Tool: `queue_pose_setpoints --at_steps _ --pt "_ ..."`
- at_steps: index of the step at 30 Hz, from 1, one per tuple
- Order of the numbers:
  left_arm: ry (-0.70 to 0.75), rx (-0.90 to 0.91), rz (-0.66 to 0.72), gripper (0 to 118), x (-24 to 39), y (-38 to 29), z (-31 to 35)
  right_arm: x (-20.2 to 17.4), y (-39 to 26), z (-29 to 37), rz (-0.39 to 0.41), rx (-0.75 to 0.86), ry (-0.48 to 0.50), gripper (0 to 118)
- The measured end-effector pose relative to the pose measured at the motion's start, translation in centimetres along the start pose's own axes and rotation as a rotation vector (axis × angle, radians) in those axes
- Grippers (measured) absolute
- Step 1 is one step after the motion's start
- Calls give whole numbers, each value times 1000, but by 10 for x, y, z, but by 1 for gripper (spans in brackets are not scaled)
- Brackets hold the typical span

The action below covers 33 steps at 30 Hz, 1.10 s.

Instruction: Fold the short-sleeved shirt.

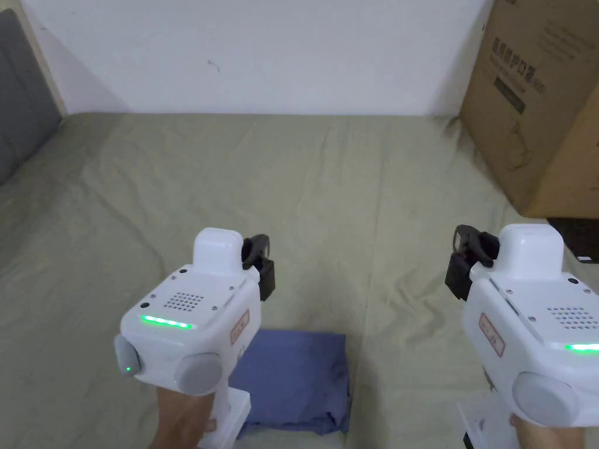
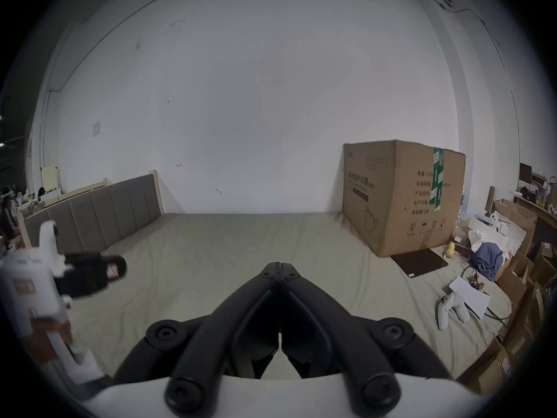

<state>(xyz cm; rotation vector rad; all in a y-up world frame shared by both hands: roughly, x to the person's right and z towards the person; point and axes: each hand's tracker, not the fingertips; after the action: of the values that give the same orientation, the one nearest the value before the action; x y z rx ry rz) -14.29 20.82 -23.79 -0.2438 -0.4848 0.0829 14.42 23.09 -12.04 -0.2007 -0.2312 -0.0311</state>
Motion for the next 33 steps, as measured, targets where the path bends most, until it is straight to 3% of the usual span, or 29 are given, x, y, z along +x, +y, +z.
queue_pose_setpoints --at_steps 6,15,33 --pt "143 139 -74 0 -40 39 35 -21 14 3 25 69 3 0" --pt "274 148 -100 0 -86 41 57 -48 13 2 62 121 -40 0" --pt "296 135 -57 0 -101 35 55 -70 -18 -25 45 49 12 0"
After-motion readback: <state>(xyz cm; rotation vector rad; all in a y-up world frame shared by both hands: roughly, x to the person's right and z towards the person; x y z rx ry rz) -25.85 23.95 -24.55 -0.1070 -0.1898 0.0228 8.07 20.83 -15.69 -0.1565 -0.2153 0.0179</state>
